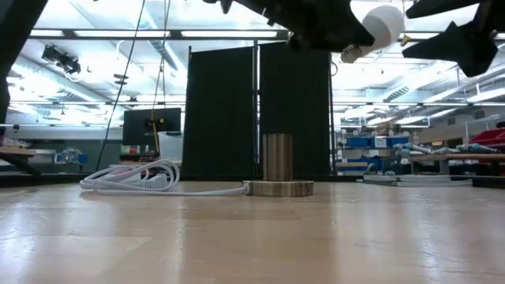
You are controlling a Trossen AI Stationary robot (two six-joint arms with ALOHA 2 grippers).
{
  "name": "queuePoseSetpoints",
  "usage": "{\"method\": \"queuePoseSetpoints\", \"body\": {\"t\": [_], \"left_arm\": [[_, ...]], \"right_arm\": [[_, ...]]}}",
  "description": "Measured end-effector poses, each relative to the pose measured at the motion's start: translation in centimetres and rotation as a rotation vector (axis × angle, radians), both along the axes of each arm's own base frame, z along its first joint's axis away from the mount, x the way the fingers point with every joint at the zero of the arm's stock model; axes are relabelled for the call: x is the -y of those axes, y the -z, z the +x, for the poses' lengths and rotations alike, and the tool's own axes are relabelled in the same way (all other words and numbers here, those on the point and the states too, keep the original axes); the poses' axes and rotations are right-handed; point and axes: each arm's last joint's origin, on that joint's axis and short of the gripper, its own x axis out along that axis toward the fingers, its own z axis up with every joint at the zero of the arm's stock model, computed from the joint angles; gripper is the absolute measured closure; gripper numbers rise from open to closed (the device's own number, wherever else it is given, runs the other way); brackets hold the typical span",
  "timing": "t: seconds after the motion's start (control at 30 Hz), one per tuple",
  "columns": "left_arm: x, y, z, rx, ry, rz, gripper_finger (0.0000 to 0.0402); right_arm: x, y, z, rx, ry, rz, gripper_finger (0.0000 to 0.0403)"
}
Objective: Screw lightbulb
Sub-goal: Insert the lightbulb into the lamp holder
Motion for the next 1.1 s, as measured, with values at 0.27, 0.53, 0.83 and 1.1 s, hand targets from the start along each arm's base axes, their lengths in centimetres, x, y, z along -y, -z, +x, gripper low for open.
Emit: {"method": "queuePoseSetpoints", "body": {"t": [0.27,0.53,0.83,1.1], "left_arm": [[3.9,3.5,-3.1,0.052,0.001,-0.050,0.0249],[4.9,6.3,-8.5,0.097,-0.032,-0.090,0.0248],[5.4,9.7,-13.3,0.245,-0.028,-0.150,0.0247],[4.8,11.0,-15.4,0.327,-0.059,-0.165,0.0247]], "right_arm": [[-0.3,0.3,0.1,-0.008,-0.034,0.092,0.0094],[0.1,0.4,0.9,-0.004,-0.023,0.145,0.0094],[0.5,0.8,3.5,-0.028,-0.002,0.120,0.0094],[0.5,-0.5,5.9,-0.058,-0.019,0.081,0.0094]]}}
